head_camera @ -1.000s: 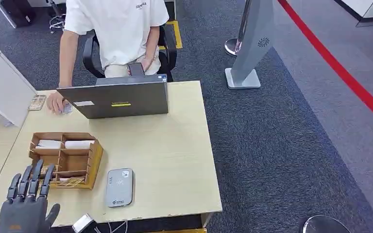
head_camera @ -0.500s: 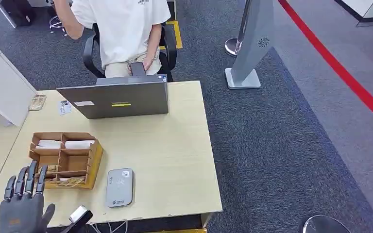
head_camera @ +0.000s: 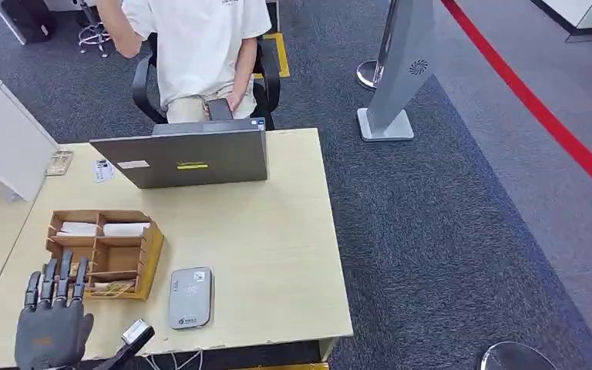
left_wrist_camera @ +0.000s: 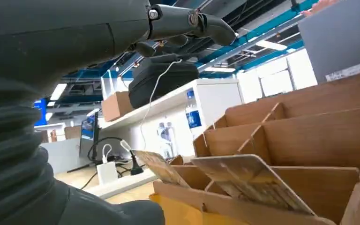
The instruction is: Pass the card to the sensor for recognition and then transmit it.
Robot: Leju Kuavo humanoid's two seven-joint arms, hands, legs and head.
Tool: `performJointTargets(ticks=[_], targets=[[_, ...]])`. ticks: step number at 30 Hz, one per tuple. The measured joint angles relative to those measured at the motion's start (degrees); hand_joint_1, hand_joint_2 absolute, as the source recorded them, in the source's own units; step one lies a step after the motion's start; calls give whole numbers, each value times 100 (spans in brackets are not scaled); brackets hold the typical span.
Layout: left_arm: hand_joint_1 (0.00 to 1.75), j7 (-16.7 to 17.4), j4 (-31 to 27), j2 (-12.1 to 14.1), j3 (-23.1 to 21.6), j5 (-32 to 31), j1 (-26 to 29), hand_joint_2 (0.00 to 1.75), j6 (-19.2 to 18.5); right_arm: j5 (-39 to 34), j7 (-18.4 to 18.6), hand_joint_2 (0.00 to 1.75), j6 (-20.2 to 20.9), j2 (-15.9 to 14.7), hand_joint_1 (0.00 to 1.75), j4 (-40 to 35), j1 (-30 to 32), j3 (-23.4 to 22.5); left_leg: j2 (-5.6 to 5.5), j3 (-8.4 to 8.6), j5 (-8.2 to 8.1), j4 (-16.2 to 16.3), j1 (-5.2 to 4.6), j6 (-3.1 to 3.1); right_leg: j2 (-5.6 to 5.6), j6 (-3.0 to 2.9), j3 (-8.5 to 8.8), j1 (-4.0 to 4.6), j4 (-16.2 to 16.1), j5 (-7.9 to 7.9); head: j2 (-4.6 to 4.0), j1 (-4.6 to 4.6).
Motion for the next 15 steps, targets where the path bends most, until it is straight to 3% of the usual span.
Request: performJointTargets(ticks=[15], targets=[[0,-24,894,-304,-13,-312,-511,175,133,144,15,175,70,20,0,0,-22,61,-1,1,0,1,0,0,-2,0,0,0,0,0,0,0]])
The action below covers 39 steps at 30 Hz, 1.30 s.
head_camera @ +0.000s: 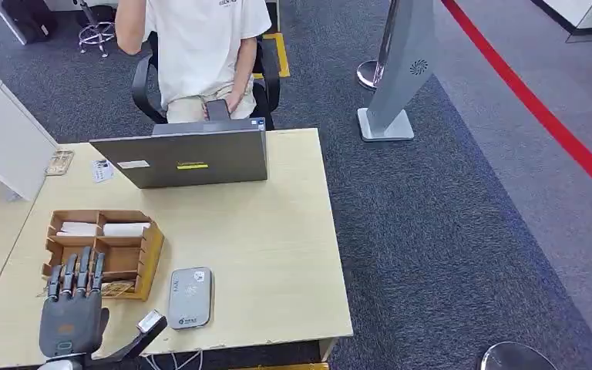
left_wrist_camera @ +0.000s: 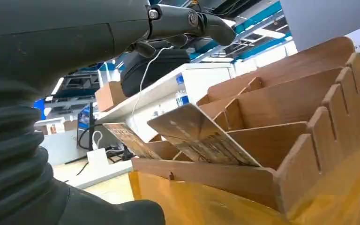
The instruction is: Pass the card to the sensor for recognition and then transmit it.
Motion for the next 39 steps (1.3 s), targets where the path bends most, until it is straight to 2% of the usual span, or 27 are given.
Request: performJointTargets(ticks=[19,39], targets=[[0,66,266,-129,-330,-24,-328,175,170,124,11,175,17,39,0,0,-4,15,1,0,0,1,0,0,1,0,0,0,0,0,0,0],[0,249,266,-125,-341,-44,-328,175,242,164,28,175,9,50,0,0,-4,15,0,0,0,1,0,0,0,0,0,0,0,0,-2,0]])
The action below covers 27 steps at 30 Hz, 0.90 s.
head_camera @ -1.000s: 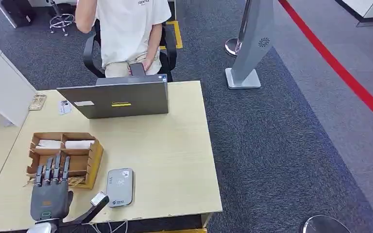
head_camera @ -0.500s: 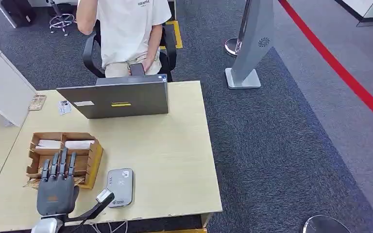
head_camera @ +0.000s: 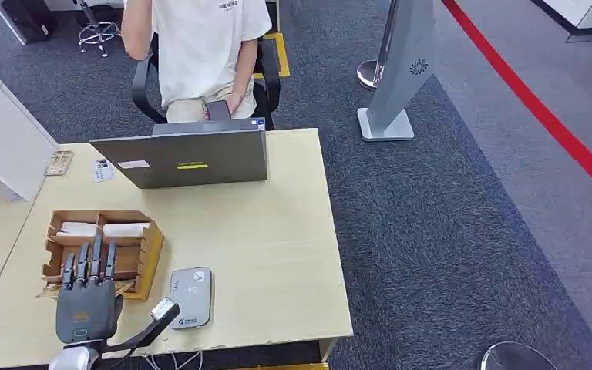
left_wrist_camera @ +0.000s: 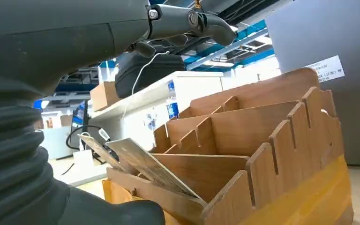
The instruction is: Pass the card to the sensor for recognition and then transmit it.
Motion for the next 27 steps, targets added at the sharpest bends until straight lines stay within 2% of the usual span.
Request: performJointTargets(ticks=[6,7,27], targets=[[0,15,0,0,0,0,0,175,0,0,2,175,0,9,0,0,0,0,0,0,0,0,0,0,0,0,0,0,0,0,2,0],[175,15,0,0,0,0,0,175,-4,2,0,175,2,11,0,0,0,0,0,0,0,0,0,0,0,0,0,0,0,0,0,0],[175,-72,2,4,0,109,-8,175,-433,33,-13,175,-7,13,0,0,1,-2,0,0,0,0,0,0,0,0,0,0,0,0,0,0]])
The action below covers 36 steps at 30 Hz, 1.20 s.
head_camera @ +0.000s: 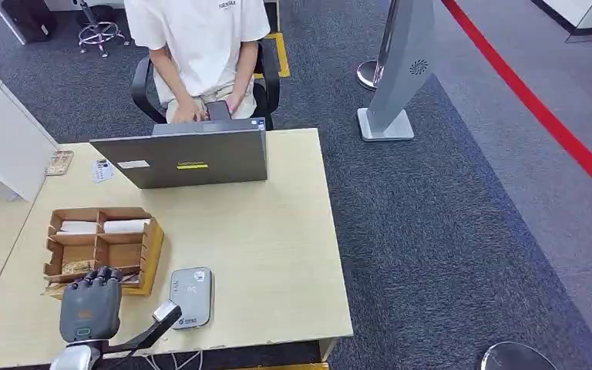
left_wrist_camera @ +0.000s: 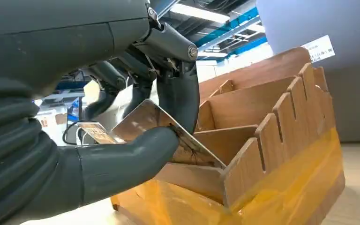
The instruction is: Pass the card to the sensor for recognition and then transmit it.
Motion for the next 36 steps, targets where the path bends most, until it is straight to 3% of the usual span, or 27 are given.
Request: performJointTargets(ticks=[9,17,26,31,34,36], targets=[[175,13,-59,-7,0,109,-62,175,-341,-9,13,175,-4,0,0,0,1,-22,0,1,0,0,0,0,1,0,1,0,0,0,2,0],[175,120,-1107,83,-274,284,-21,175,-1408,-50,33,175,-22,0,0,0,5,-168,-1,0,0,0,0,0,0,0,0,0,0,0,2,0],[175,234,-2421,625,-914,679,-289,175,-2183,-101,44,175,-79,0,0,0,10,-356,0,2,4,1,1,-5,0,-4,-1,1,1,3,2,0],[175,348,-2970,1057,-1215,1055,-914,175,-2439,-35,52,175,-85,4,0,0,11,-441,-2,2,9,1,3,-11,-2,-4,0,2,4,4,2,2],[175,415,-3121,1198,-1276,994,-1428,175,-2417,44,68,175,-79,17,0,0,14,-446,-3,2,12,1,3,-10,-1,-7,0,2,5,7,2,0],[175,496,-3136,1202,-1276,622,-1762,175,-2156,173,68,175,-57,26,0,0,12,-444,-3,2,12,2,2,-10,-1,-9,0,2,6,9,2,0]])
